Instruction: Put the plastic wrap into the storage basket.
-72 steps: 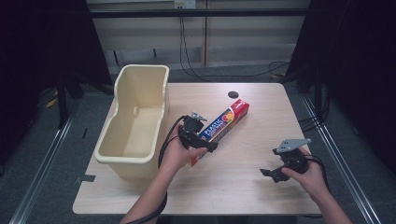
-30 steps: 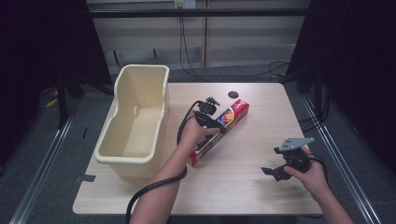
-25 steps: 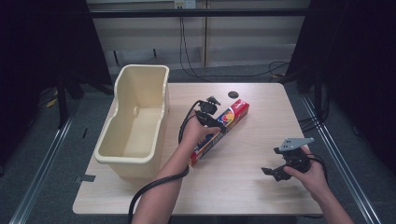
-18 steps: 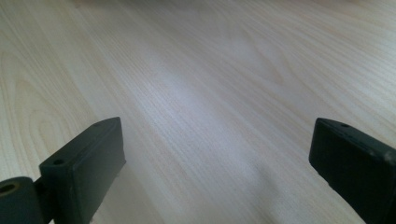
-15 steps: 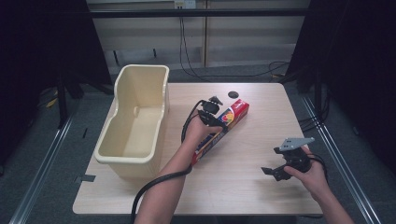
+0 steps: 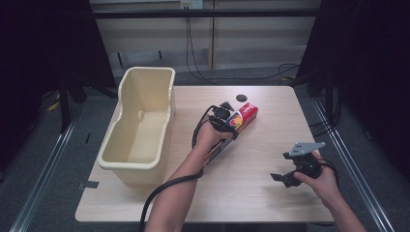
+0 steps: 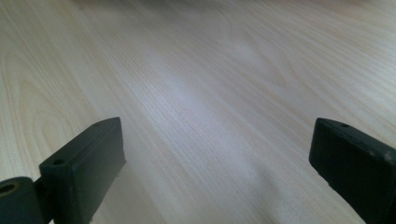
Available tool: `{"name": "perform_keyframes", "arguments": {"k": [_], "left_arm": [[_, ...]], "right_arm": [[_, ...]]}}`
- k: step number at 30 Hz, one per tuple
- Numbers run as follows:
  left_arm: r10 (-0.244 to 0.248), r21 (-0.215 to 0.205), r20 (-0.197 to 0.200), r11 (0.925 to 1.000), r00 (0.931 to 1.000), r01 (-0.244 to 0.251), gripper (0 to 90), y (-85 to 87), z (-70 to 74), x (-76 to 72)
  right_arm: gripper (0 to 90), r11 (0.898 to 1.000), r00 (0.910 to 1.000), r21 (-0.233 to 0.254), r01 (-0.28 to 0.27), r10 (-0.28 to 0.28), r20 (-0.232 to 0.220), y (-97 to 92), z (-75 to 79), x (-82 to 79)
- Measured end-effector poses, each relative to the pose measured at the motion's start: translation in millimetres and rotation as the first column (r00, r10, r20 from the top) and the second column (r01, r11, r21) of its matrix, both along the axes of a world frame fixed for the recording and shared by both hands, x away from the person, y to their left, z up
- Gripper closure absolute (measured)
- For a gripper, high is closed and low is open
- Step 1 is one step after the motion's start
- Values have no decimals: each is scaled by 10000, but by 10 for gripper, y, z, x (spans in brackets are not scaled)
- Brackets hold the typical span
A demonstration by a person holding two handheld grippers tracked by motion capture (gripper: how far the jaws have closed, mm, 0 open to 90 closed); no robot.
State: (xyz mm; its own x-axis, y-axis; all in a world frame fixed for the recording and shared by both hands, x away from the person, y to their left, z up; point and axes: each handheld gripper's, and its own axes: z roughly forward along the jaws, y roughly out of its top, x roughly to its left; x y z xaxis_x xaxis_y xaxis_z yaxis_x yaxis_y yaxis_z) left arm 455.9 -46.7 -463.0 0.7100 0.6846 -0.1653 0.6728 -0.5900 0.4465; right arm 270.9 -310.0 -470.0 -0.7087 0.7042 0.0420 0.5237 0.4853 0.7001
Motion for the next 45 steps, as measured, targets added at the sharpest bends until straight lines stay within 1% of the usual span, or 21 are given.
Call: {"name": "perform_keyframes", "arguments": {"k": [2,3,6,7,8,11,12,13,19,20,21,23,24,28,29,31,32,36,38,39,45], "left_arm": [[51,-29,-122,10000,9999,-52,203,-15,-19,3],[-104,-66,-75,9999,9999,104,218,-17,-23,9],[-62,202,106,9998,9999,60,282,-39,-40,4],[-98,440,131,9990,9999,92,334,-35,-25,4],[-37,398,167,9992,9999,31,369,-34,-27,6],[-102,517,153,9986,9998,94,391,-38,-13,7],[-138,776,-64,9969,9999,143,395,-44,13,6],[32,761,-129,9971,9999,-22,397,-49,19,-4],[-210,1016,-429,9945,9989,253,402,-36,112,-26],[-68,874,-685,9961,9976,128,402,-24,158,-36],[-67,847,-747,9963,9972,131,403,-17,185,-42],[-205,1023,-919,9943,9956,299,403,-5,258,-53],[-205,1023,-919,9943,9956,299,403,-5,258,-53],[-120,938,-1085,9953,9940,223,403,54,417,-85],[-120,938,-1085,9953,9940,223,403,54,417,-85],[-153,1061,-1106,9940,9937,271,403,101,532,-95],[-172,1004,-1063,9946,9942,279,403,115,552,-95],[8,1005,-1051,9949,9945,99,403,166,648,-100],[106,903,-1133,9959,9935,-4,403,213,722,-109],[88,998,-1189,9950,9929,31,403,231,753,-107],[142,981,-1266,9952,9918,-18,403,306,906,-112]], "right_arm": [[32,10000,10000,14,-9,9,-3,-1,1,0],[32,10000,10000,20,-8,8,5,-2,2,0],[32,10000,10000,14,-26,26,27,-3,2,0],[32,10000,10000,8,-13,13,20,-3,2,-1],[32,10000,10000,5,-25,25,3,-3,2,-1],[31,10000,10000,-2,-26,26,50,-5,2,-1],[31,10000,10000,20,-1,1,50,-3,1,-1],[31,10000,10000,0,-30,30,53,-5,0,0],[31,10000,10000,27,-3,3,35,-6,3,2],[31,10000,10000,41,9,-10,19,-5,4,2],[31,10000,10000,42,2,-2,20,-6,6,2],[31,10000,10000,93,-22,22,33,-9,7,3],[31,10000,10000,68,-14,13,52,-9,7,4],[31,10000,10000,82,6,-6,-25,2,3,1],[31,10000,10000,89,7,-6,-32,5,3,0],[31,9999,10000,125,-49,50,-33,7,5,2],[31,10000,10000,87,8,-8,-6,9,7,0],[31,9999,10000,115,10,-10,22,8,8,5],[31,9999,10000,126,26,-26,32,8,11,6],[31,9999,10000,119,22,-23,36,8,11,6],[31,9999,9999,148,6,-8,146,11,18,8]]}}
